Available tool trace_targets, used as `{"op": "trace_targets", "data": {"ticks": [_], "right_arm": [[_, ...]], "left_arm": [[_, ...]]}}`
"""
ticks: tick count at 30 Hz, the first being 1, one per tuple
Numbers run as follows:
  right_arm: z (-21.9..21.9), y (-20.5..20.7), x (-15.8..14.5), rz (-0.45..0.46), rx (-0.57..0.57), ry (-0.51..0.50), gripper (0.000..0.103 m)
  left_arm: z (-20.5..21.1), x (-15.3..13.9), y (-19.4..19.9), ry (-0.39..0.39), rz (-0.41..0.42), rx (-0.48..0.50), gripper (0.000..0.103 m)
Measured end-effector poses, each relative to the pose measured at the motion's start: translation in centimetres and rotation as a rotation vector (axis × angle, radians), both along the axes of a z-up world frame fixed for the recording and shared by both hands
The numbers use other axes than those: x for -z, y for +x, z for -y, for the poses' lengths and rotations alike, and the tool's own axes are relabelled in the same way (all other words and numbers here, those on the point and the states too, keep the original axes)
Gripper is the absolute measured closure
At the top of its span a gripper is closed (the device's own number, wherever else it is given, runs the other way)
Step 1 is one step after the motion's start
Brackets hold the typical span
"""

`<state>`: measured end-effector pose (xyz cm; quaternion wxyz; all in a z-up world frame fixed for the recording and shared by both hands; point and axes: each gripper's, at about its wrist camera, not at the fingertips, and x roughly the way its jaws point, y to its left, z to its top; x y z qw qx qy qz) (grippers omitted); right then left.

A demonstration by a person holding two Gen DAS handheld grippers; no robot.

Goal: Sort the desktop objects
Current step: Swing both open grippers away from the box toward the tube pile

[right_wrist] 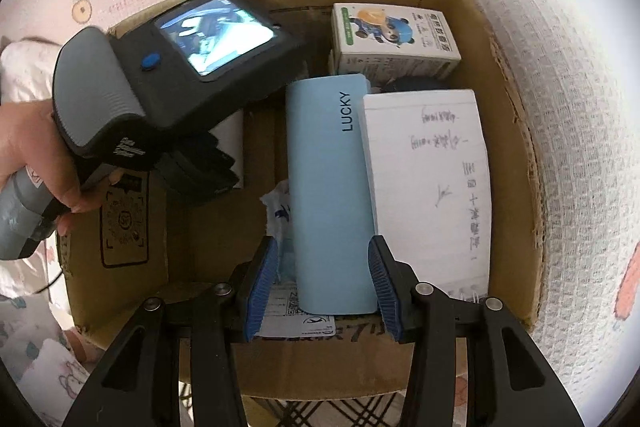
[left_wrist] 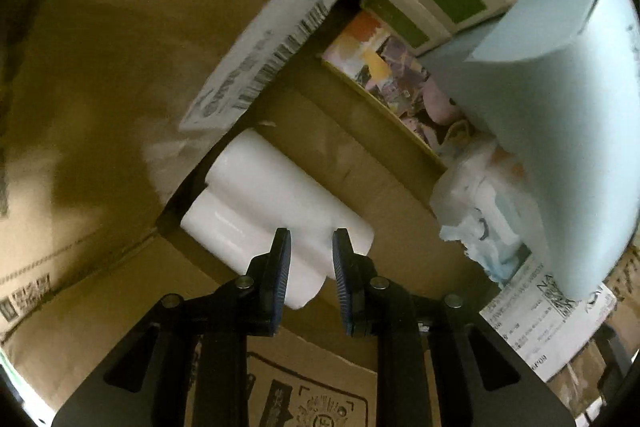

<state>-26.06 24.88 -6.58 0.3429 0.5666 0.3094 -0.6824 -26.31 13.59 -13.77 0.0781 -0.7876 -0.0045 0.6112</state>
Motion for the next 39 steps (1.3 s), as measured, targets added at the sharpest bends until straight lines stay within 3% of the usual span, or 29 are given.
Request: {"op": "trace_targets", "data": {"ticks": [2, 6, 7, 8, 10, 13, 17, 20, 24, 25, 28, 29, 30, 34, 39], "right_arm": [[-0.1, 0.0, 0.0, 0.008, 0.012, -0.017, 0.059], [-0.1, 0.4, 0.1, 0.020, 0.016, -0.046, 0.058], [0.0, 0.5, 0.2, 0.028, 0.017, -0.053, 0.053], [0.1, 0.6, 0.2, 0.033, 0.019, -0.055, 0.042], [0.3, 1.0, 0.2, 0.027, 0.015, -0.056, 0.033], [0.8, 2.1, -0.3, 0.006, -0.017, -0.054, 0.033], [1.7, 3.9, -1.3, -0.022, -0.046, -0.062, 0.031], [3.0, 4.2, -1.8, -0.042, -0.075, -0.051, 0.028], [4.3, 5.5, -2.6, -0.057, -0.119, -0.039, 0.027], [4.7, 5.8, -2.4, -0.034, -0.027, -0.064, 0.027], [6.2, 7.1, -2.7, -0.055, -0.077, -0.045, 0.027], [6.9, 7.2, -3.4, -0.058, -0.100, -0.039, 0.027], [7.7, 7.4, -2.0, -0.061, -0.122, -0.036, 0.026], [10.7, 9.3, -1.1, -0.086, -0.190, -0.030, 0.026], [13.1, 12.3, -2.6, -0.129, -0.281, -0.027, 0.025]], "left_arm": [[0.6, -1.4, 0.3, 0.038, -0.056, -0.024, 0.076], [1.4, -5.4, 1.7, 0.062, -0.245, -0.029, 0.070], [1.6, -6.5, 2.2, 0.064, -0.307, -0.026, 0.069], [1.6, -7.3, 2.6, 0.066, -0.354, -0.011, 0.068], [1.6, -8.7, 3.6, 0.067, -0.441, 0.026, 0.061], [2.0, -10.9, 5.4, 0.075, -0.570, 0.059, 0.058], [4.1, -13.0, 7.9, 0.177, -0.704, 0.006, 0.053], [5.3, -13.9, 9.8, 0.232, -0.762, -0.018, 0.050], [6.8, -16.6, 12.5, 0.249, -0.838, -0.057, 0.050], [7.0, -15.5, 13.0, 0.255, -0.851, -0.064, 0.050], [8.4, -15.8, 13.3, 0.285, -0.886, -0.071, 0.050], [8.7, -16.0, 13.7, 0.279, -0.896, -0.059, 0.050], [9.0, -16.1, 14.5, 0.256, -0.913, -0.041, 0.050], [10.2, -15.7, 18.2, 0.099, -0.990, -0.008, 0.050], [13.2, -13.6, 22.0, 0.092, -0.997, -0.100, 0.050]]}}
